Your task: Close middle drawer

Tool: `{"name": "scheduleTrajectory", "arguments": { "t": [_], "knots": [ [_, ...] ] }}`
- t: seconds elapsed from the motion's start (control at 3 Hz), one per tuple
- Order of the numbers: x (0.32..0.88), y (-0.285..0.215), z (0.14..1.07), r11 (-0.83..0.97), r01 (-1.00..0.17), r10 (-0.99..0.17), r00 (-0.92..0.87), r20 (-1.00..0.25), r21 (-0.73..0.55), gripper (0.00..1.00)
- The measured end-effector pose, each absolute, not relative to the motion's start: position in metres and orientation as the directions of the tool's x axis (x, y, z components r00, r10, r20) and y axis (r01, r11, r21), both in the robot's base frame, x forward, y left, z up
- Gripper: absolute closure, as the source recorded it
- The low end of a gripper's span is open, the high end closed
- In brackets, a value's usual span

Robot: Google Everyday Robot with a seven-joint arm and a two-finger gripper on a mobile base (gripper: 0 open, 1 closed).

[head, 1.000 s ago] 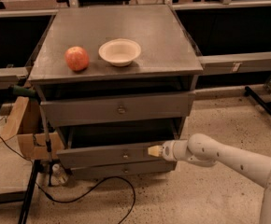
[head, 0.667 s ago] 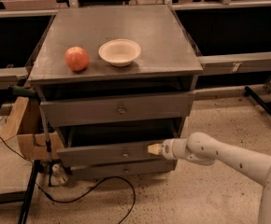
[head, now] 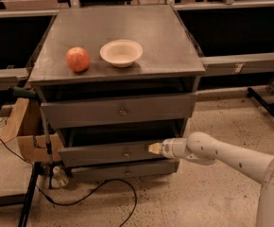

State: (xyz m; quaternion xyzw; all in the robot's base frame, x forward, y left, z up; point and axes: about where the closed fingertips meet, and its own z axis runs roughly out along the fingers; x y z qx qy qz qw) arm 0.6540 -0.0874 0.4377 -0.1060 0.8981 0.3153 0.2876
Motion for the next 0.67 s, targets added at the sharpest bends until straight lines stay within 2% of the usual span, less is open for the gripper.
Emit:
{"name": "scheduleTrajectory", "arguments": {
  "t": [0.67],
  "knots": [
    [0.6569, -0.0788, 0.4335, 0.775, -0.38, -0.012, -0.807, -0.59, 0.504, 1.0]
  ]
}}
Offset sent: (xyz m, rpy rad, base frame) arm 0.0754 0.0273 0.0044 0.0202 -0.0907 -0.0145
